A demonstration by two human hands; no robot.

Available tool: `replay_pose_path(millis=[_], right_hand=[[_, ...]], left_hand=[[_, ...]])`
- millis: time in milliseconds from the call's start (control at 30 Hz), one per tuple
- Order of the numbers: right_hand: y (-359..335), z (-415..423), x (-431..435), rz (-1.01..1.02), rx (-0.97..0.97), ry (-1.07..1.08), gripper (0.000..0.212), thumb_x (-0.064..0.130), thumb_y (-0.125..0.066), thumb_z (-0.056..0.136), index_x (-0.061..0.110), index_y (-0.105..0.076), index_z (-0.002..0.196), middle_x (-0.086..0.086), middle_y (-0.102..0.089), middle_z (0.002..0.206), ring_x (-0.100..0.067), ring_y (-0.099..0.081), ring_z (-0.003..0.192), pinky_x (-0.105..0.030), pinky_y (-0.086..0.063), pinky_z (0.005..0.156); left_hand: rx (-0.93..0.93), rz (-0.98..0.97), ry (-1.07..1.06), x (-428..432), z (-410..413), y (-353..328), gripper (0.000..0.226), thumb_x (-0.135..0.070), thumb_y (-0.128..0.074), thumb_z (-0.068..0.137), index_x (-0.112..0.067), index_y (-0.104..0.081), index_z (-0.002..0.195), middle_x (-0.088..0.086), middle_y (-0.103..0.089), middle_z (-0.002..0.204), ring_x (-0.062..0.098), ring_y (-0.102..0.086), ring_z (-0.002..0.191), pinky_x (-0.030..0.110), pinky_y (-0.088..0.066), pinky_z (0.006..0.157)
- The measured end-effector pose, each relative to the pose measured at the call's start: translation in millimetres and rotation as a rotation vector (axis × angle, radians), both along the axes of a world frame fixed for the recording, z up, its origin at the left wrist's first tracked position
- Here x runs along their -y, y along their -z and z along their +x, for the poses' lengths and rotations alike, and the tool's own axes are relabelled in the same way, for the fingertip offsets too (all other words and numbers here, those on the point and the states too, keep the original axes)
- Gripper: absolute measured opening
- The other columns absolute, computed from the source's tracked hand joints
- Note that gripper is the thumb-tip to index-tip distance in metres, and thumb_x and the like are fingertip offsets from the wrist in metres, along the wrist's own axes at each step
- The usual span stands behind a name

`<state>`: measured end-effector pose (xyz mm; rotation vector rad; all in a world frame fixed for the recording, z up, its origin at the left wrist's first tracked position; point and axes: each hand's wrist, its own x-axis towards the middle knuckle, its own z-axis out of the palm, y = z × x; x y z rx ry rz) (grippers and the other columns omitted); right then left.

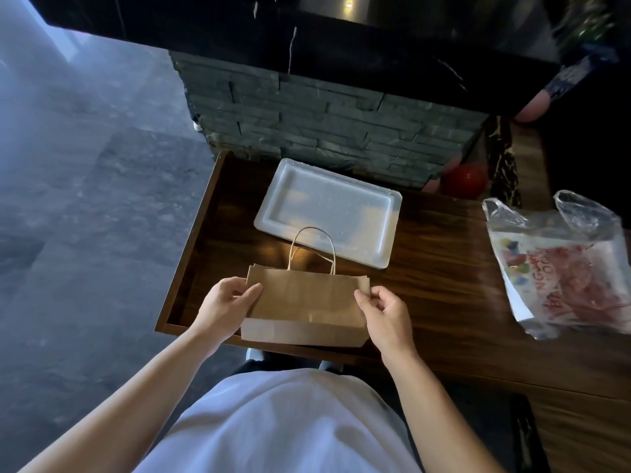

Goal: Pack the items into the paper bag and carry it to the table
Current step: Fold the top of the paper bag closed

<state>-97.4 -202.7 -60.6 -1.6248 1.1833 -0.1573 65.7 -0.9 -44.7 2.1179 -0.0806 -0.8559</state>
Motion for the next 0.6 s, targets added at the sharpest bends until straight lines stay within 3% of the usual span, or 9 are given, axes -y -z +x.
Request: replay_pose_path(millis=[67, 133, 200, 267, 333, 433, 500, 600], right_hand=[[0.1, -2.1, -2.0, -0.062, -0.059, 0.023, 0.033, 0.035, -0.073, 0.079, 0.023, -0.061, 0.107, -0.002, -0.063, 0.075, -0.016, -0.061, 0.07, -0.033, -0.05, 0.066], [-0.3, -5.5, -2.7, -0.24, -0.096, -0.051, 0.051, 0.029, -0.079, 0.074, 0.027, -0.056, 0.119, -0.001, -0.055, 0.085, -0.014, -0.055, 0.076, -0.029, -0.052, 0.071], [-5.1, -4.8, -5.0, -0.495, -0.073, -0.193, 0.044, 0.026, -0.08, 0.073, 0.025, -0.064, 0.114, 0.003, -0.052, 0.091, -0.011, -0.048, 0.082, -0.031, -0.052, 0.074], [-12.0, 0.4, -10.2, -0.708, -0.005, -0.362, 0.022, 0.032, -0.077, 0.074, 0.025, -0.075, 0.095, 0.005, -0.057, 0.088, -0.014, -0.046, 0.086, -0.034, -0.048, 0.073], [-15.3, 7.6, -18.9, -0.787, 0.05, -0.587, 0.019, 0.036, -0.076, 0.074, 0.026, -0.078, 0.09, 0.005, -0.064, 0.084, -0.019, -0.05, 0.082, -0.035, -0.045, 0.069], [-14.2, 21.7, -33.4, -0.715, 0.047, -0.865, 0.021, 0.014, -0.073, 0.074, 0.02, -0.079, 0.094, 0.001, -0.066, 0.083, -0.023, -0.055, 0.081, -0.039, -0.051, 0.067], [-10.9, 30.2, -37.4, -0.681, 0.034, -0.863, 0.019, 0.009, -0.07, 0.076, 0.018, -0.08, 0.09, 0.0, -0.067, 0.081, -0.024, -0.056, 0.081, -0.038, -0.051, 0.068], [-6.2, 35.1, -24.9, -0.639, 0.005, -0.781, 0.016, 0.015, -0.075, 0.076, 0.022, -0.08, 0.09, 0.002, -0.071, 0.084, -0.022, -0.057, 0.084, -0.034, -0.05, 0.075]], left_hand=[[0.068, 0.067, 0.03, 0.5, -1.7, -0.2, 0.027, -0.03, -0.07, 0.086, -0.019, -0.06, 0.109, 0.003, -0.061, 0.118, 0.013, -0.065, 0.082, 0.017, -0.049, 0.053], [0.222, 0.12, 0.142, -2.4, -4.3, -0.9, 0.045, -0.021, -0.076, 0.081, -0.022, -0.056, 0.121, 0.002, -0.05, 0.131, 0.014, -0.061, 0.097, 0.018, -0.053, 0.067], [0.534, 0.158, 0.334, -5.0, -7.2, -5.0, 0.038, -0.022, -0.077, 0.08, -0.026, -0.065, 0.116, 0.002, -0.052, 0.133, 0.023, -0.049, 0.117, 0.033, -0.05, 0.089], [0.743, 0.123, 0.551, -5.9, -10.3, -8.7, 0.023, -0.035, -0.074, 0.082, -0.031, -0.074, 0.105, -0.006, -0.062, 0.124, 0.023, -0.044, 0.12, 0.042, -0.044, 0.095], [0.72, 0.11, 0.719, -1.8, -15.6, -9.5, 0.033, -0.05, -0.069, 0.081, -0.036, -0.072, 0.11, -0.015, -0.063, 0.12, 0.016, -0.046, 0.118, 0.039, -0.035, 0.098], [0.757, 0.085, 0.804, 9.6, -22.8, -4.2, 0.027, -0.039, -0.075, 0.079, -0.034, -0.076, 0.105, -0.013, -0.069, 0.108, 0.016, -0.056, 0.106, 0.035, -0.042, 0.09], [0.752, 0.058, 0.771, 12.2, -21.2, -0.3, 0.018, -0.03, -0.076, 0.08, -0.031, -0.079, 0.098, -0.011, -0.072, 0.099, 0.016, -0.06, 0.095, 0.032, -0.047, 0.079], [0.711, 0.096, 0.666, 0.2, -6.5, 8.1, 0.015, -0.025, -0.075, 0.081, -0.028, -0.08, 0.095, -0.011, -0.073, 0.097, 0.01, -0.059, 0.089, 0.029, -0.051, 0.077]])
